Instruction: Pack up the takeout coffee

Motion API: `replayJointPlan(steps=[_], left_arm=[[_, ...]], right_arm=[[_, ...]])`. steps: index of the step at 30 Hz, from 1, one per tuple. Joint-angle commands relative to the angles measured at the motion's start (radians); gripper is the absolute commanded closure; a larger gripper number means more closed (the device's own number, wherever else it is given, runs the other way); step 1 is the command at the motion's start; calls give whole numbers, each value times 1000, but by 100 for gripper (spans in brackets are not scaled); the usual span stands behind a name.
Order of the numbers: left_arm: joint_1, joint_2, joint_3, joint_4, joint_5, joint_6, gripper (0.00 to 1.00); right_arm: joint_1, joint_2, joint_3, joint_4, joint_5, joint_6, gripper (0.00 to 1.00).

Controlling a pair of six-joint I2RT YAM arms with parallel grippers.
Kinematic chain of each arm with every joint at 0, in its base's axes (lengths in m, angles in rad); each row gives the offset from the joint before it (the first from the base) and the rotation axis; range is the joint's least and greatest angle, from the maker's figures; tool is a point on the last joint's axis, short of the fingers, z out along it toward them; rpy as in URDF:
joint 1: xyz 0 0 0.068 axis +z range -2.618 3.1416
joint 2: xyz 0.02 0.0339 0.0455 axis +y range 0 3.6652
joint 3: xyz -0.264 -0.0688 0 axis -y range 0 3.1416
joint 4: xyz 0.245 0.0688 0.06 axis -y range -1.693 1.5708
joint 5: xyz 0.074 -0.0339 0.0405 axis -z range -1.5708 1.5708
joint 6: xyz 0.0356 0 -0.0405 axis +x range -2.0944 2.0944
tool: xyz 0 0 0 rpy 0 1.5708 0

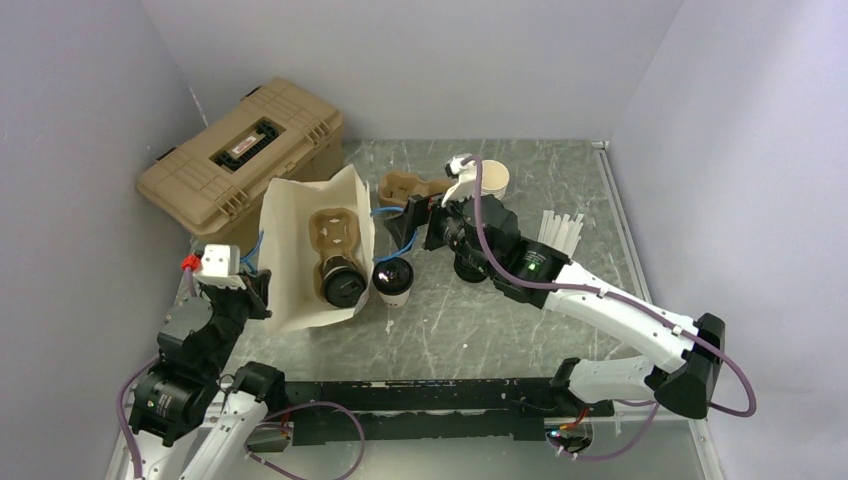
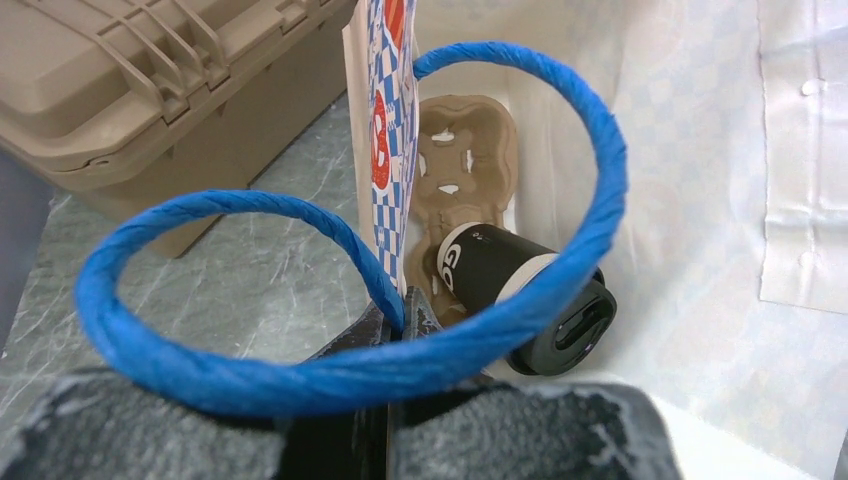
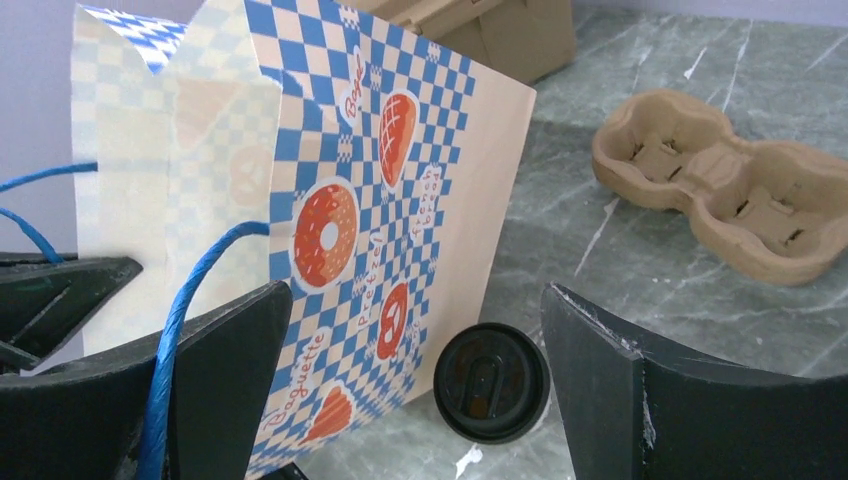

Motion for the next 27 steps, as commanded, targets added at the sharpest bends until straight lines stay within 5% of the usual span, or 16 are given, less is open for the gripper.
replayJointPlan(steps=[1,7,17,27], left_arm=[[7,2,19,34,46,16,100],[8,5,19,41,67,21,100],[11,3,20,41,77,21,100],[16,5,19,44,85,21,100]], right_arm=[[-3,-22,-49,230,-17,12,1],[-2,-5,-92,354,9,125,1],[9,83,10,166,196,254,1],[13,73,46,158,112,409,1]])
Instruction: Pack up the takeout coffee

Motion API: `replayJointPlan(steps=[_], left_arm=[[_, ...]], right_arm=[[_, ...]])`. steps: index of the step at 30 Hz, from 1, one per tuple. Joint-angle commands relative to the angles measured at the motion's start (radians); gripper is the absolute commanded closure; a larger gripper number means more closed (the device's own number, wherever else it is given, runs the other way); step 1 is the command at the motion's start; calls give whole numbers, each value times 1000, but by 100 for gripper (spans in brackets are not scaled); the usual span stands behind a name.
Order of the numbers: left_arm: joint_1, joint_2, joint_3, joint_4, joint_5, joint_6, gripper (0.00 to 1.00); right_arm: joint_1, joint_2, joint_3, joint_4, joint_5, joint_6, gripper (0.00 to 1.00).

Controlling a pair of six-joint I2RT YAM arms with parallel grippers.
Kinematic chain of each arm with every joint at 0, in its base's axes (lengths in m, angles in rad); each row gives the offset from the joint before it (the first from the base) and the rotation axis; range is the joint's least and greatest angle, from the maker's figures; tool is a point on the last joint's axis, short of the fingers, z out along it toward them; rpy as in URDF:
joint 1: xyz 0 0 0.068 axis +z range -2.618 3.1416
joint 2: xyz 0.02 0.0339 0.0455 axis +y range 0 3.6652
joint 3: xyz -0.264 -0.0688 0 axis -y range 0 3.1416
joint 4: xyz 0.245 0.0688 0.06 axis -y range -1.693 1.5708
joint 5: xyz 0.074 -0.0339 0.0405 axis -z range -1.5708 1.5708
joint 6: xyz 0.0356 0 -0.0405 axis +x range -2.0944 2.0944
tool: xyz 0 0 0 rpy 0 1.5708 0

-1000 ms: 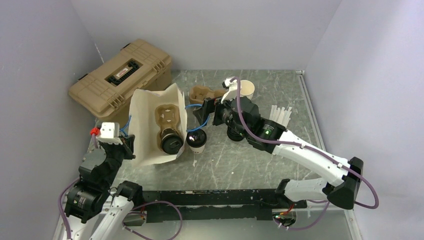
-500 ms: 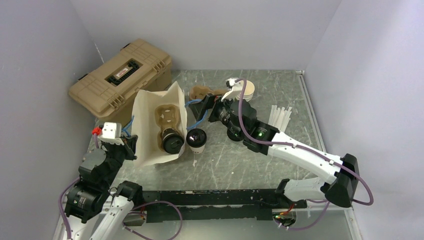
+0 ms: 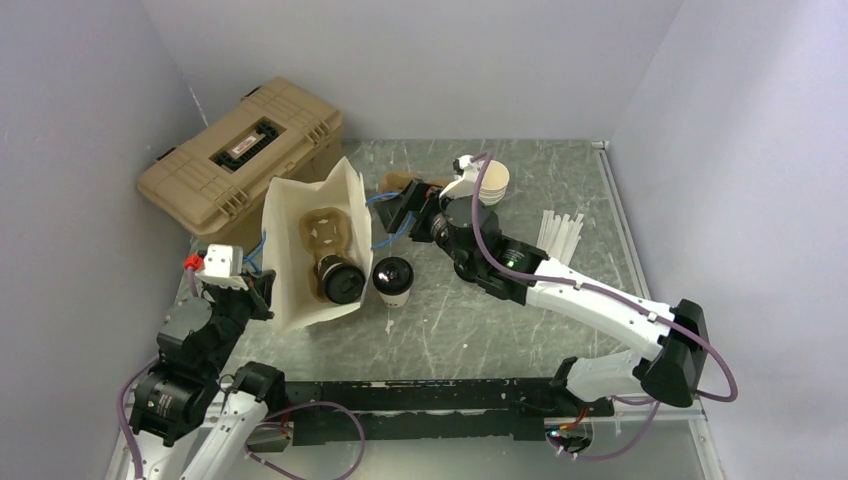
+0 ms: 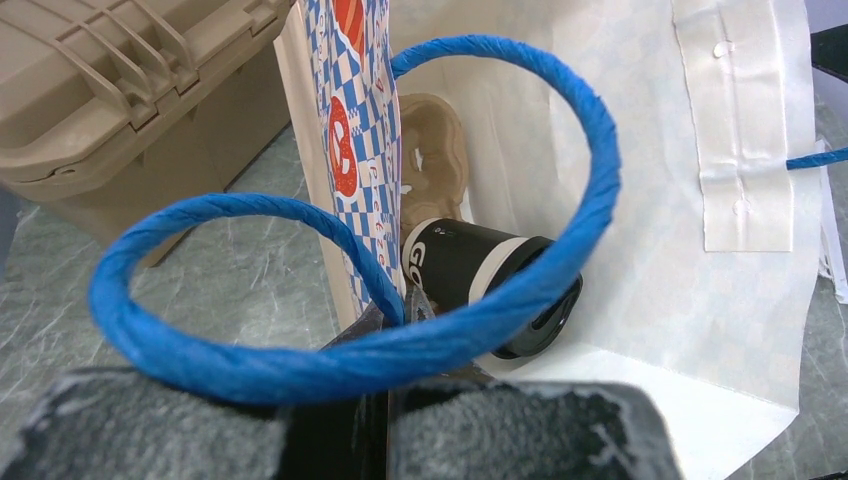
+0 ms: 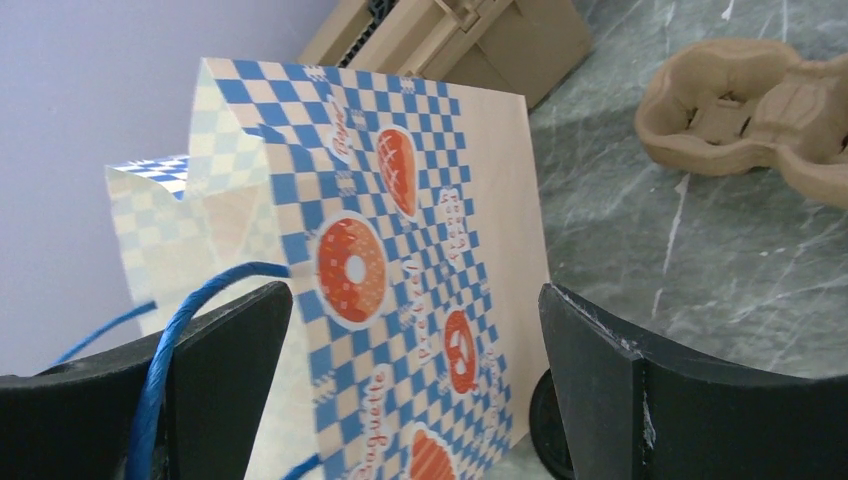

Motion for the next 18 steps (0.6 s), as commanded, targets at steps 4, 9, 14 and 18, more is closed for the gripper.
replayJointPlan(steps=[4,9,14,18], left_arm=[[11,-3,20,39,26,19,100],[12,-5,22,34,19,19,100],[12,-8,21,28,3,14,100],[12,-7,25,22,-16,10,100]], right_arm=[[3,-17,123,-59,-15,145,1],[2,-69,102,-45,-88,155,1],[1,-128,105,-122,-159,93,1],[0,-226,69,-203,-105,22,1]])
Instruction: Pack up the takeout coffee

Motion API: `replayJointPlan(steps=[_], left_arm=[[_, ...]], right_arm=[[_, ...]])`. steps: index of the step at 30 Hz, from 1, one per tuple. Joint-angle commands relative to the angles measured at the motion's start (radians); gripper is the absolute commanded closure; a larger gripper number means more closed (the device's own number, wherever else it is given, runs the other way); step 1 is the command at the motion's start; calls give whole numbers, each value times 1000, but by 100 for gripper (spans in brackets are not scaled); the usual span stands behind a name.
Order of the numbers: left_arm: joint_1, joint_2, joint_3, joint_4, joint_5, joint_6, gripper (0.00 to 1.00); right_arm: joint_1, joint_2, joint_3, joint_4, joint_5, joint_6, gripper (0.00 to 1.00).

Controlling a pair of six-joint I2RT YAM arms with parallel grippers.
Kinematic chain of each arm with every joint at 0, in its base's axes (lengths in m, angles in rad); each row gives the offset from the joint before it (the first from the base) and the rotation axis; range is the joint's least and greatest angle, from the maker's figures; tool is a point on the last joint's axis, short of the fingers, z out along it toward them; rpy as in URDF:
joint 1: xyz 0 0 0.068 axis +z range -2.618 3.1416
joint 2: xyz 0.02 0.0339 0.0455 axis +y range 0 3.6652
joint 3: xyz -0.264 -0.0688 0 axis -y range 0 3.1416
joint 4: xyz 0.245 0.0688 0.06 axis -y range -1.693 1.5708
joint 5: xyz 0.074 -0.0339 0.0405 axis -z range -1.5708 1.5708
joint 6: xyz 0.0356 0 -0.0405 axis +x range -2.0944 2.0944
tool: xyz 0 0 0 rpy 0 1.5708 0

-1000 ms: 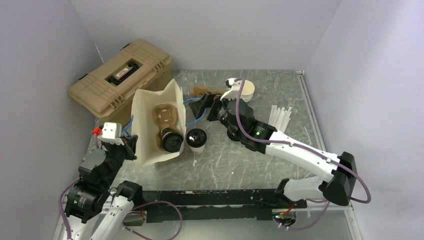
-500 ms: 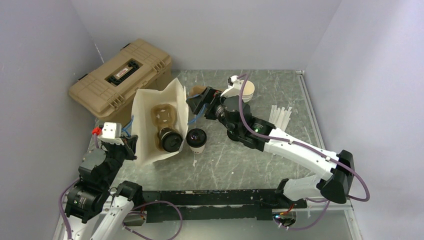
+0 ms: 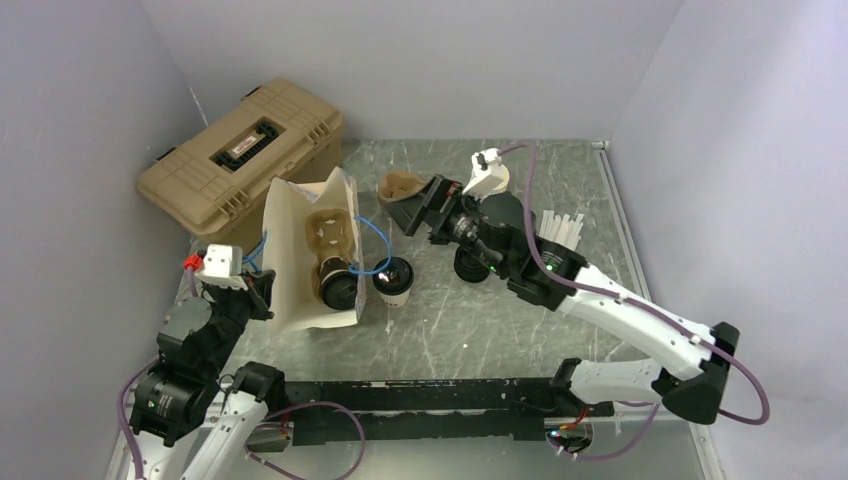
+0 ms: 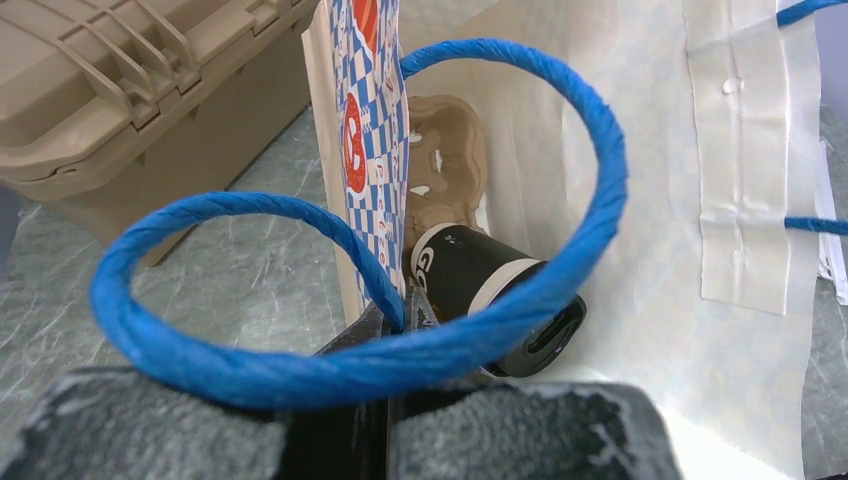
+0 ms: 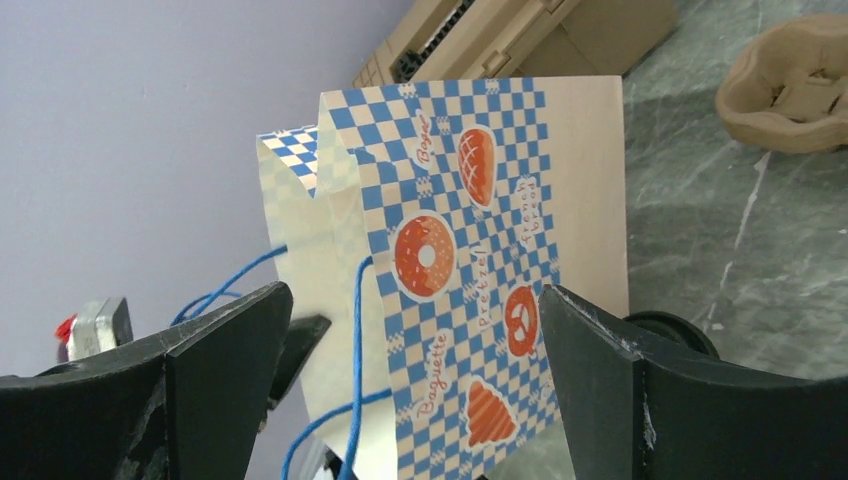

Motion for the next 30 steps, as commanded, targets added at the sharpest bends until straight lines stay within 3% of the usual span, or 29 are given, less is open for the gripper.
replayJointPlan(steps=[1,8,20,30], left_arm=[[6,-7,25,21,-21,8,100],[13,-12,27,20,-24,6,100],[22,-30,28,25,-19,6,100],[22,-36,27,22,-26,5,100]], right_arm=[[-1,-144,-33,-72,49,-95,1],[-1,-193,-71,-277,192,-240,1],[0,18,-129,-259,-18,-264,2],[-1,269,-7,-259,-94,-292,1]])
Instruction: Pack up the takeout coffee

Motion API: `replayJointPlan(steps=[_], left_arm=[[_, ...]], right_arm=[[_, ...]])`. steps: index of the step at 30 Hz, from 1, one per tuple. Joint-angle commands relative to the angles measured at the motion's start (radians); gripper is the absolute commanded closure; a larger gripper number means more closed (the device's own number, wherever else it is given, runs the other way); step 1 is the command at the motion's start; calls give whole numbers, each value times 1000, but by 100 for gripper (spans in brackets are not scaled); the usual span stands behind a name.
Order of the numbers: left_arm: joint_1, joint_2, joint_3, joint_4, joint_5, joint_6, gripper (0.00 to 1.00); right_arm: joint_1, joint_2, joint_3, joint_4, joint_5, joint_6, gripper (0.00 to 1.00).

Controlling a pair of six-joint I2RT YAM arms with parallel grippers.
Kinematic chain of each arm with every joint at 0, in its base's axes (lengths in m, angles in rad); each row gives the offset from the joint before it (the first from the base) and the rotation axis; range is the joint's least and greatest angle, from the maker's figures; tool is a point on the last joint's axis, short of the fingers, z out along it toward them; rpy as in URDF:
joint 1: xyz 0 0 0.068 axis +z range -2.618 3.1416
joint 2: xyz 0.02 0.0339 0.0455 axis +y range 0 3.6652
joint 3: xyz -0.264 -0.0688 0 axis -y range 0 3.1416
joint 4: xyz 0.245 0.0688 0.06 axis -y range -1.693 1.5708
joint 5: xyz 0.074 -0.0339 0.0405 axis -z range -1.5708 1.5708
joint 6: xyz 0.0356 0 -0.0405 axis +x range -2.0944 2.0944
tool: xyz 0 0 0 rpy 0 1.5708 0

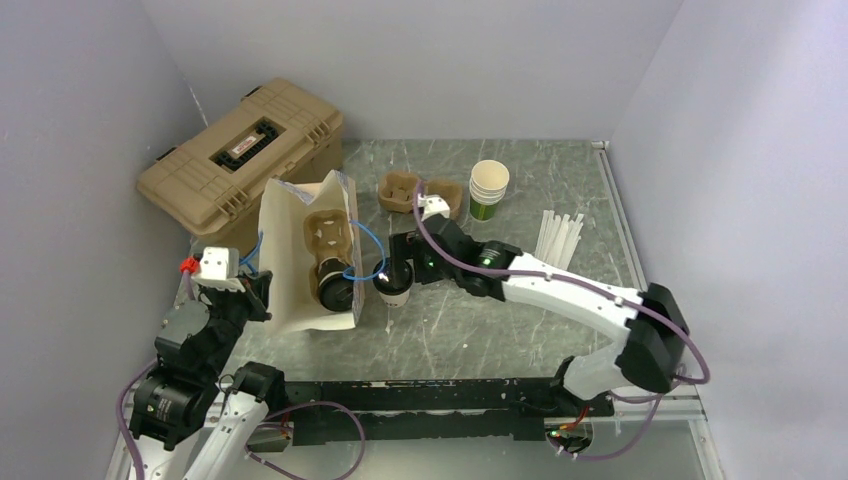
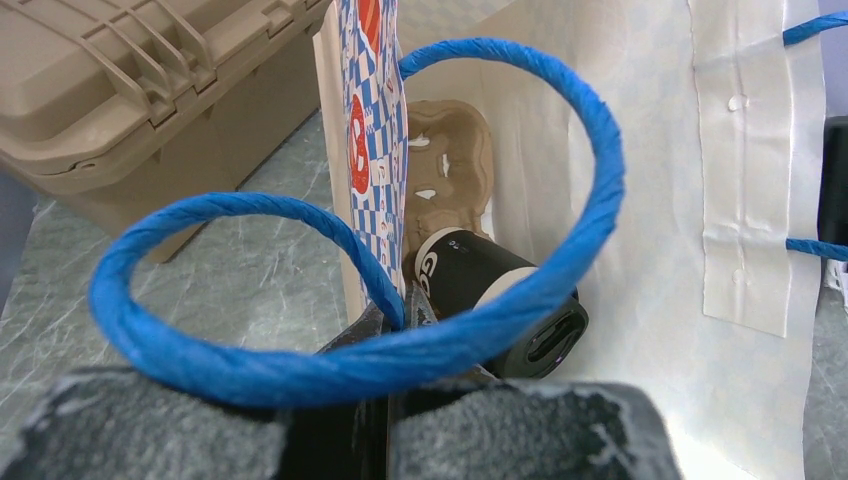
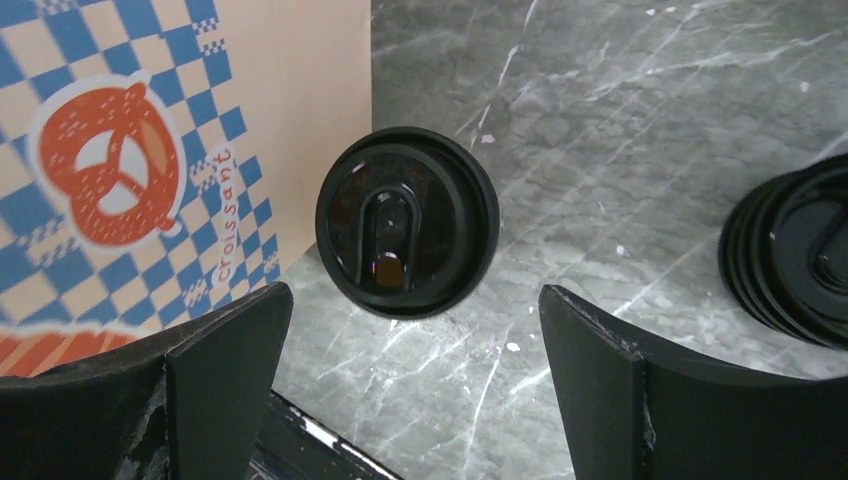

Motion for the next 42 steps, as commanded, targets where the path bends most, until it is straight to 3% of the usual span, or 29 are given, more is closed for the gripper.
replayJointPlan(steps=[1,26,32,42], left_arm=[[5,-19,28,27,-19,4,100],[5,-40,29,22,-35,0,100],[5,-43,29,23,-34,0,100],[4,-47,29,23,-33,0,100]], right_arm=[[0,94,105,21,-48,-33,1],[30,336,272,-51,59,-88,0],[73,356,321,-117,157,-102,0],[88,351,311,-159,148,-90,0]])
